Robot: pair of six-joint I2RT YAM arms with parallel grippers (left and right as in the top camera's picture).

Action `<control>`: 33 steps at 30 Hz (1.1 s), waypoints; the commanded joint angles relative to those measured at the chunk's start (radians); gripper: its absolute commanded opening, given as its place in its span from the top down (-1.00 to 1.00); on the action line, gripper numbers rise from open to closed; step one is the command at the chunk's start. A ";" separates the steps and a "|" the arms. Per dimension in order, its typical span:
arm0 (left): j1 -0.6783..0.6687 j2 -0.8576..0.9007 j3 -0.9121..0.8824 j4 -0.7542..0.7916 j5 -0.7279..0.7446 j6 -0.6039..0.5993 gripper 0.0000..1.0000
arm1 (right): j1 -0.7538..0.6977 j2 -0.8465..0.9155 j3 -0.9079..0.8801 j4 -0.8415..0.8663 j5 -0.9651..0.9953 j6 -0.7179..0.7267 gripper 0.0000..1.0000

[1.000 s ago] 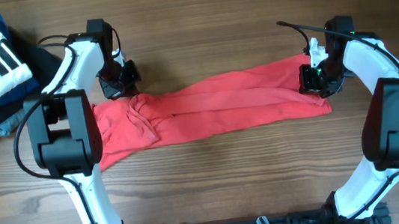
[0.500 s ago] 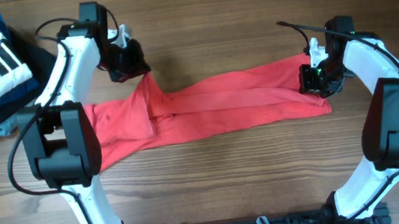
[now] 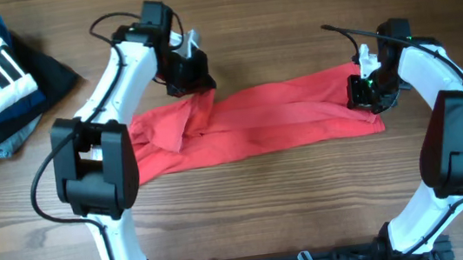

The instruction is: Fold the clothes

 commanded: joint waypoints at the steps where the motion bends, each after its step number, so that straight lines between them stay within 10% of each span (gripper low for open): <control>1: -0.017 -0.023 0.016 -0.044 -0.121 0.023 0.92 | 0.001 0.015 -0.008 -0.001 -0.020 0.005 0.78; 11: -0.021 -0.023 0.016 -0.137 -0.132 0.023 0.82 | 0.001 0.015 -0.008 -0.002 -0.020 0.005 0.78; 17: -0.011 -0.032 0.016 -0.148 -0.140 0.056 -0.13 | 0.001 0.015 -0.008 0.000 -0.020 0.004 0.78; 33: 0.185 -0.185 -0.026 -0.314 -0.555 -0.140 -0.16 | 0.001 0.015 -0.008 0.002 0.002 0.005 0.78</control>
